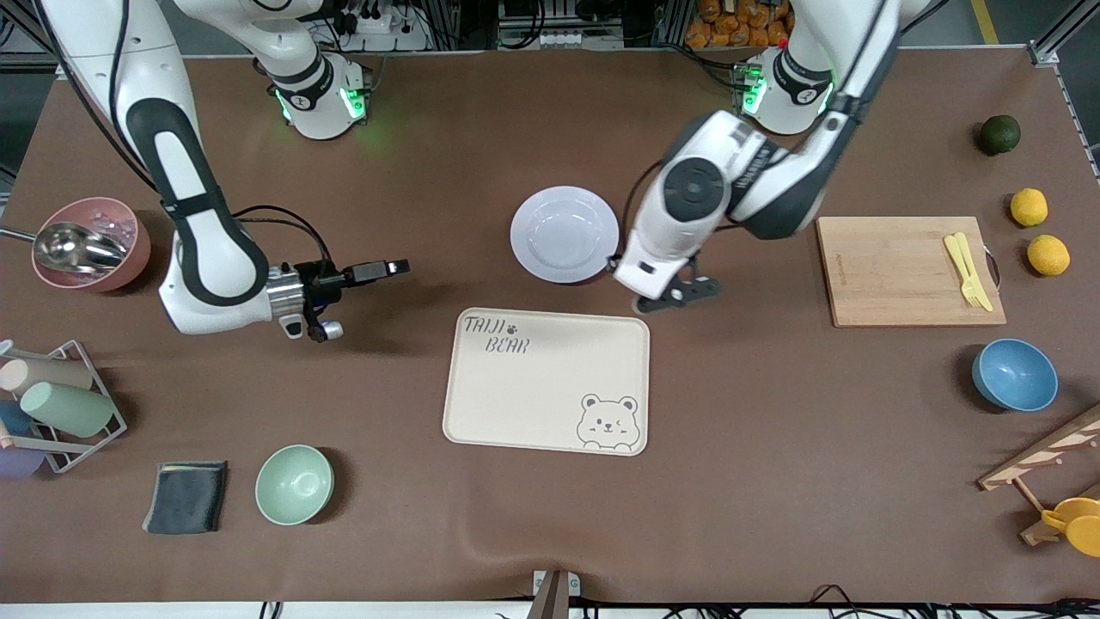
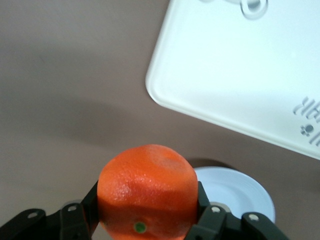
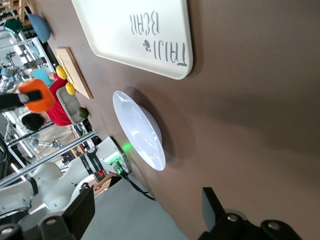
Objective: Place orange and plate with both arms
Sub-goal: 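Carry the orange with the left gripper over the white plate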
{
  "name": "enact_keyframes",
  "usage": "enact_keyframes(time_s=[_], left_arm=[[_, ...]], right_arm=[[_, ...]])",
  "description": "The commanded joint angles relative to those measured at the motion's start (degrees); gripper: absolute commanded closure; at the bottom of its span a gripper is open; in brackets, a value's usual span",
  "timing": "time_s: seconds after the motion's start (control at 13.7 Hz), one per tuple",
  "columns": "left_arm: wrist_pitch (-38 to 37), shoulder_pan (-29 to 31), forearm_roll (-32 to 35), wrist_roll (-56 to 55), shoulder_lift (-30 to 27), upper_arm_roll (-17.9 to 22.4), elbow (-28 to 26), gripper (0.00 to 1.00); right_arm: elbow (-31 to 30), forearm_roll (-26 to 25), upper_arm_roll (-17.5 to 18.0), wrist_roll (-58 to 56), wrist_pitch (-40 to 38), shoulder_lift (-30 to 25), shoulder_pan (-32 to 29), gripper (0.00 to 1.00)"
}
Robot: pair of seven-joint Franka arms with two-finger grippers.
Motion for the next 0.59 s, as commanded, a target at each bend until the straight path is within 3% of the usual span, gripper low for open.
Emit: enact_keyframes(time_s=[0.0,0.22,0.51], left_arm=[[0.7,-5.2,-0.8,-7.9,4.6,0.6,3.6,1.00],[4.8,-10.1,-0.2,-15.6,8.2,0.7,4.4,1.00],[7.3,-12.8,-0.1,-19.5,10.9,0.7,3.7,1.00]], right_arm=[[-2.1,5.0,-0.1,-4.1,1.3,-0.8,1.4,0.07],[-4.6,9.9,-0.1,-7.9,5.0,-1.1,5.0,0.07],[-4.5,11.0,-0.1,-8.8,8.2,-1.0,7.4,0.08]])
